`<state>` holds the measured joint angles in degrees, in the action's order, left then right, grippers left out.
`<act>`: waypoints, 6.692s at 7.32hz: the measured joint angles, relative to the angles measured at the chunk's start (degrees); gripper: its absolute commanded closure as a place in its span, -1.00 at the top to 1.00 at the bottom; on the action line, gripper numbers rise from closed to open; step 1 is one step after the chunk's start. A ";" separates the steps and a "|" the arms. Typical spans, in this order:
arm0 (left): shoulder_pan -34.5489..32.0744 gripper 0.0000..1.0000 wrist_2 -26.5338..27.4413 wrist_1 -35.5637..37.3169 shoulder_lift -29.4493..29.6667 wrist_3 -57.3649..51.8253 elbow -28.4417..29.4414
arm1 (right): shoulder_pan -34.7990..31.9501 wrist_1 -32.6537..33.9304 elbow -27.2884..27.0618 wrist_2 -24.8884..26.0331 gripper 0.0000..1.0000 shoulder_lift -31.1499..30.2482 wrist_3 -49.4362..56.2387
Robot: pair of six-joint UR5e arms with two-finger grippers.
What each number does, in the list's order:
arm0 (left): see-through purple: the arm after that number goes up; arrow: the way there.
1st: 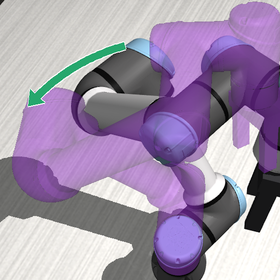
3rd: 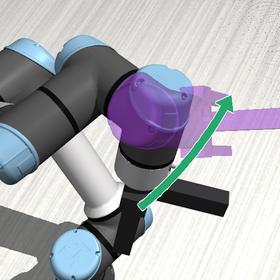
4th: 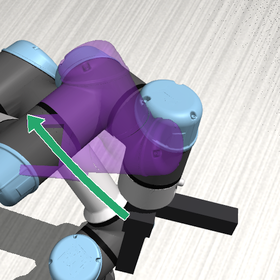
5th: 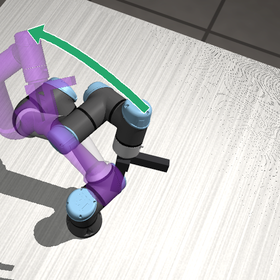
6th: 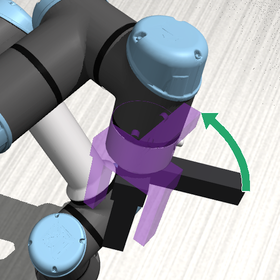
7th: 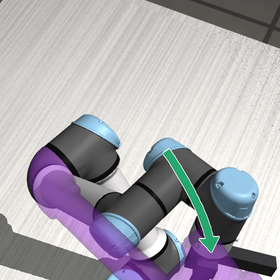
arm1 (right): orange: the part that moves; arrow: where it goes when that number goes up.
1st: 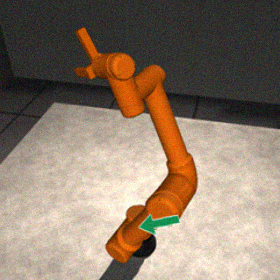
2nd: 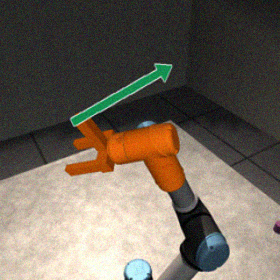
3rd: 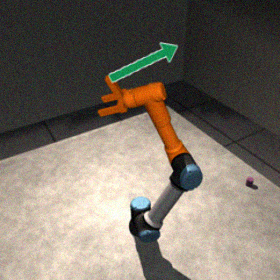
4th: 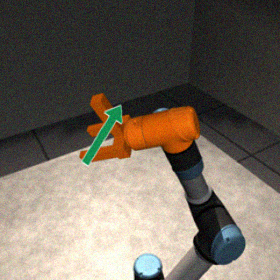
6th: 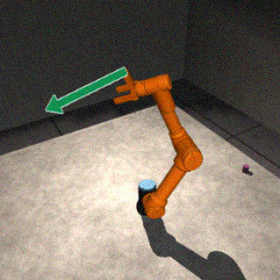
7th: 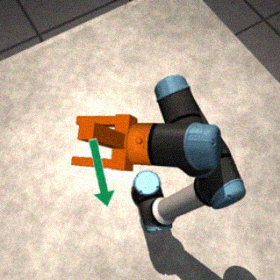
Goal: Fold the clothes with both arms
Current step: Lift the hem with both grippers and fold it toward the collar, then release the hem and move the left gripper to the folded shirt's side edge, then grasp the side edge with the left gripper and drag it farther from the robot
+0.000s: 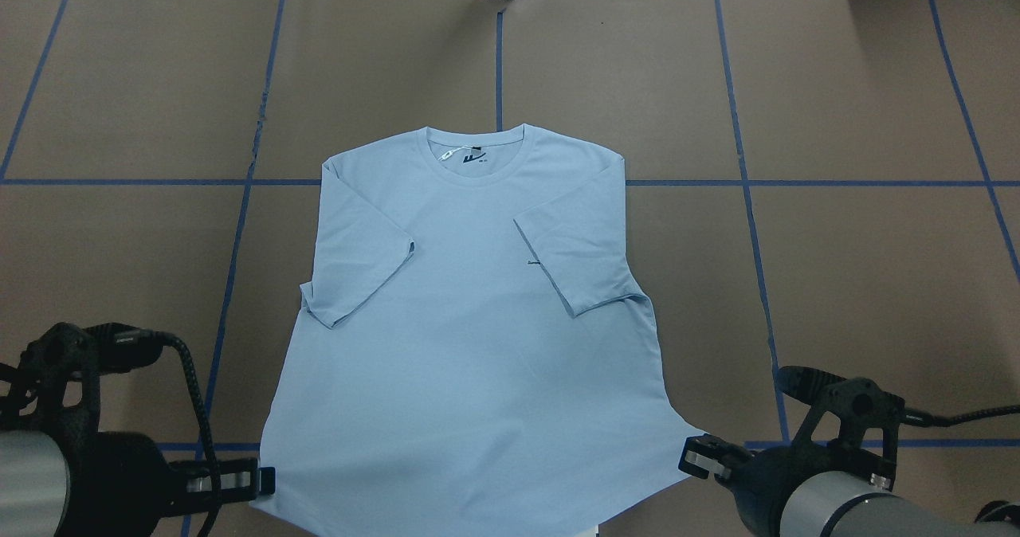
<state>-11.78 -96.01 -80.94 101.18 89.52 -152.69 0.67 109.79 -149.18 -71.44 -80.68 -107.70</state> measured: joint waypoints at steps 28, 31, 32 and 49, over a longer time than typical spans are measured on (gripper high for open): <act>-12.74 0.37 3.31 -37.91 -0.22 -13.33 44.88 | -38.33 -32.38 61.76 -15.43 1.00 27.47 33.09; -11.73 0.36 4.27 -37.87 -0.70 -11.97 45.24 | -38.30 -32.44 61.73 -15.40 1.00 27.57 33.03; -11.71 0.36 4.29 -37.84 -1.00 -11.95 45.26 | -38.29 -32.44 61.73 -15.40 1.00 27.59 32.98; -24.50 -1.00 4.02 -37.93 -0.87 -31.42 51.53 | -38.12 -32.44 61.73 -15.31 1.00 27.44 32.71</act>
<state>-36.28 -92.00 -118.87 100.30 58.10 -101.16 -37.44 77.34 -87.45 -86.75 -53.24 -74.99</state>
